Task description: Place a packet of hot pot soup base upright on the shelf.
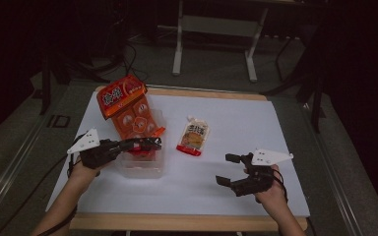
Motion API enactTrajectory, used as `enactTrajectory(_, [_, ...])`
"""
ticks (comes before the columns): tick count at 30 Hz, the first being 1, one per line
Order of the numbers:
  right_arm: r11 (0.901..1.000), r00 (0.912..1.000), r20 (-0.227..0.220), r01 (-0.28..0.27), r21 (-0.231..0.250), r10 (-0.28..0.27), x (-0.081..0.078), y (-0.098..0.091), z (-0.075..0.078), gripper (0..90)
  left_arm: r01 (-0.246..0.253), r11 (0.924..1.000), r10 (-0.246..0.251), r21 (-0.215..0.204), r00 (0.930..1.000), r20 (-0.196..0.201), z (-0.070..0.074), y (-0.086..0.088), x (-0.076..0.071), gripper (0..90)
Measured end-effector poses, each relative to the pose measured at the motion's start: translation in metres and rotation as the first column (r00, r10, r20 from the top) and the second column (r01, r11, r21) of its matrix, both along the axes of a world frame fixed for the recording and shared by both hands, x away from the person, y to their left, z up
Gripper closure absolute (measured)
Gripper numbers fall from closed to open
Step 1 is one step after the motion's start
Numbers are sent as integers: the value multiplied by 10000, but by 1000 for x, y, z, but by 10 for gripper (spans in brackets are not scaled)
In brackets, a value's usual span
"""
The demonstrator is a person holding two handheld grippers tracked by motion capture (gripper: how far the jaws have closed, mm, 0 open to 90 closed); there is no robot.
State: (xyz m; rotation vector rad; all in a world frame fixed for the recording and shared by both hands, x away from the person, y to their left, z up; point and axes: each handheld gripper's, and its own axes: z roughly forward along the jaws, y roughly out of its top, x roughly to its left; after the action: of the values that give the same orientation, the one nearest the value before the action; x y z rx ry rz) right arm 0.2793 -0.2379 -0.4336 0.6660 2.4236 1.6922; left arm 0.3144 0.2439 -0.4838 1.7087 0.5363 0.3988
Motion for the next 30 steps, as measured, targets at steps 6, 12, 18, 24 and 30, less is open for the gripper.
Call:
enactTrajectory(6, [10000,10000,-39,-39,-18,39,1,0,0,149,-117,9999,117,52,9999,-22,0,3,-2,788])
enactTrajectory(12, [9998,10000,-46,-73,-170,73,1,1,-1,149,-235,9997,236,31,9990,-377,9,-3,-6,562])
enactTrajectory(18, [9999,9999,-99,-135,-85,134,2,1,-1,152,2,9998,5,201,9993,-366,20,-13,-11,270])
enactTrajectory(24, [9999,9999,-66,-130,-53,130,4,-1,-1,155,-222,9998,222,-8,9992,-318,35,-25,-18,123])
enactTrajectory(30, [9999,9999,59,-88,-142,89,4,-1,-1,155,-339,9993,344,169,9989,-327,45,-35,-25,38])
